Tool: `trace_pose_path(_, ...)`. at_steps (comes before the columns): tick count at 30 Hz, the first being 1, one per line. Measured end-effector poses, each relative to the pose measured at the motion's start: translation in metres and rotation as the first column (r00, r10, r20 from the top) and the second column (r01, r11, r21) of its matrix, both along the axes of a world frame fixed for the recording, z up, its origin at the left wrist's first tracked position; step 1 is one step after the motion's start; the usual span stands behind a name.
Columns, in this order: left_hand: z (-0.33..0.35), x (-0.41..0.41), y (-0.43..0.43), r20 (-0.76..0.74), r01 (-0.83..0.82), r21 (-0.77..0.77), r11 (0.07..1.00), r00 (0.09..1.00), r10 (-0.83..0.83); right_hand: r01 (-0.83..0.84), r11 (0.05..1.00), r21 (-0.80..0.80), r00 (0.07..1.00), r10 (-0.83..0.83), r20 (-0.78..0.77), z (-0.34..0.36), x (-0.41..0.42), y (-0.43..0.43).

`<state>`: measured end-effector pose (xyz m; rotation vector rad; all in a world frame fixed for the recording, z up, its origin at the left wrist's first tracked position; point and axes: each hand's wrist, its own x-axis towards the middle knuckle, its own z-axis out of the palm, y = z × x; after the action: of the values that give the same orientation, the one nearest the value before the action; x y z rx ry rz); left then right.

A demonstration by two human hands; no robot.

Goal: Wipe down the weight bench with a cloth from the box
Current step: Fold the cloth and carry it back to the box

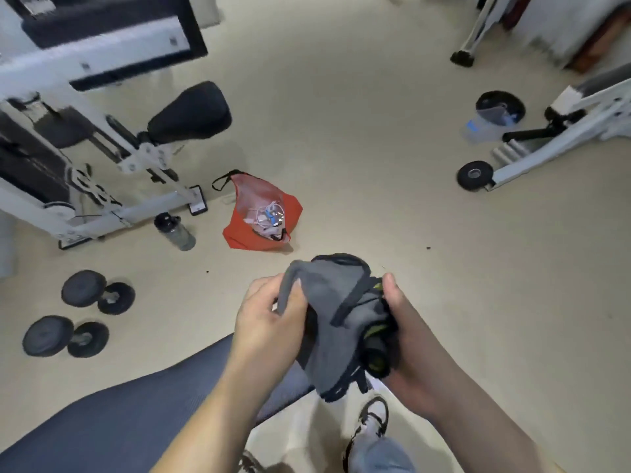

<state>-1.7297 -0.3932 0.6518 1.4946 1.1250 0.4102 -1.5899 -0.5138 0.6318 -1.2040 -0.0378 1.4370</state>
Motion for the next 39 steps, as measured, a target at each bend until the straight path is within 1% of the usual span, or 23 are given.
trace_pose_path(2,0.042,0.03,-0.02,0.091,-0.076,-0.297,0.952,0.99,0.108,-0.027,1.0,-0.015,0.998,0.028,0.052,0.025,0.017,-0.026)
trace_pose_path(3,0.056,0.044,-0.03,0.084,-0.086,-0.395,0.915,0.988,0.129,-0.046,0.999,-0.017,0.996,0.047,0.075,0.036,0.023,-0.038)
trace_pose_path(6,0.077,0.076,-0.056,0.051,-0.074,-0.58,0.811,0.991,0.127,-0.009,1.0,0.011,0.989,0.007,0.149,0.059,0.041,-0.074)
trace_pose_path(8,0.084,0.091,-0.07,0.039,-0.041,-0.664,0.746,0.995,0.089,0.009,0.999,0.04,0.974,-0.017,0.224,0.07,0.05,-0.097)
trace_pose_path(10,0.092,0.103,-0.079,0.044,0.012,-0.713,0.701,0.999,0.027,0.002,0.998,0.06,0.953,-0.02,0.301,0.075,0.057,-0.117)
trace_pose_path(11,0.096,0.109,-0.082,0.051,0.049,-0.73,0.681,0.999,-0.016,0.02,0.998,0.052,0.951,-0.035,0.307,0.077,0.06,-0.127)
trace_pose_path(15,0.109,0.128,-0.089,0.167,0.249,-0.78,0.575,0.967,-0.192,0.18,0.984,-0.017,0.957,-0.171,0.234,0.088,0.066,-0.159)
trace_pose_path(19,0.116,0.143,-0.091,0.305,0.415,-0.783,0.464,0.905,-0.296,0.36,0.929,-0.083,0.92,-0.338,0.196,0.089,0.071,-0.174)
trace_pose_path(20,0.116,0.147,-0.091,0.334,0.447,-0.784,0.43,0.889,-0.314,0.443,0.891,-0.095,0.888,-0.422,0.184,0.087,0.074,-0.178)
trace_pose_path(22,0.117,0.159,-0.092,0.38,0.491,-0.786,0.376,0.863,-0.333,0.658,0.74,-0.141,0.75,-0.626,0.216,0.084,0.081,-0.185)
trace_pose_path(23,0.117,0.165,-0.093,0.395,0.503,-0.787,0.358,0.856,-0.334,0.733,0.66,-0.167,0.677,-0.681,0.278,0.084,0.085,-0.189)
trace_pose_path(24,0.116,0.172,-0.094,0.415,0.517,-0.788,0.334,0.847,-0.333,0.758,0.623,-0.191,0.646,-0.678,0.351,0.082,0.089,-0.194)
trace_pose_path(25,0.115,0.179,-0.096,0.435,0.533,-0.787,0.312,0.837,-0.332,0.749,0.626,-0.219,0.654,-0.644,0.398,0.079,0.093,-0.199)
trace_pose_path(26,0.114,0.188,-0.1,0.459,0.551,-0.783,0.287,0.824,-0.331,0.699,0.667,-0.257,0.707,-0.59,0.389,0.077,0.098,-0.203)
trace_pose_path(28,0.113,0.208,-0.112,0.495,0.578,-0.781,0.235,0.804,-0.33,0.516,0.795,-0.319,0.856,-0.462,0.232,0.079,0.113,-0.212)
trace_pose_path(29,0.112,0.22,-0.12,0.514,0.592,-0.781,0.199,0.79,-0.333,0.447,0.848,-0.284,0.894,-0.42,0.154,0.082,0.12,-0.216)
trace_pose_path(30,0.111,0.233,-0.129,0.527,0.603,-0.779,0.173,0.778,-0.342,0.43,0.881,-0.196,0.903,-0.421,0.088,0.087,0.13,-0.221)
trace_pose_path(31,0.11,0.247,-0.14,0.526,0.605,-0.778,0.166,0.773,-0.355,0.467,0.878,-0.105,0.884,-0.466,0.03,0.089,0.141,-0.226)
trace_pose_path(32,0.107,0.262,-0.15,0.515,0.603,-0.778,0.178,0.774,-0.369,0.526,0.848,-0.055,0.85,-0.527,-0.005,0.091,0.155,-0.234)
trace_pose_path(34,0.102,0.295,-0.17,0.485,0.592,-0.771,0.234,0.785,-0.385,0.604,0.795,0.05,0.797,-0.603,-0.034,0.092,0.188,-0.253)
trace_pose_path(35,0.101,0.311,-0.18,0.468,0.584,-0.767,0.267,0.793,-0.391,0.605,0.787,0.121,0.795,-0.606,-0.032,0.092,0.206,-0.264)
trace_pose_path(37,0.102,0.339,-0.2,0.423,0.572,-0.742,0.349,0.804,-0.418,0.566,0.797,0.212,0.813,-0.581,0.014,0.092,0.24,-0.288)
trace_pose_path(39,0.106,0.365,-0.217,0.38,0.586,-0.693,0.421,0.792,-0.477,0.502,0.847,0.172,0.839,-0.526,0.139,0.094,0.271,-0.307)
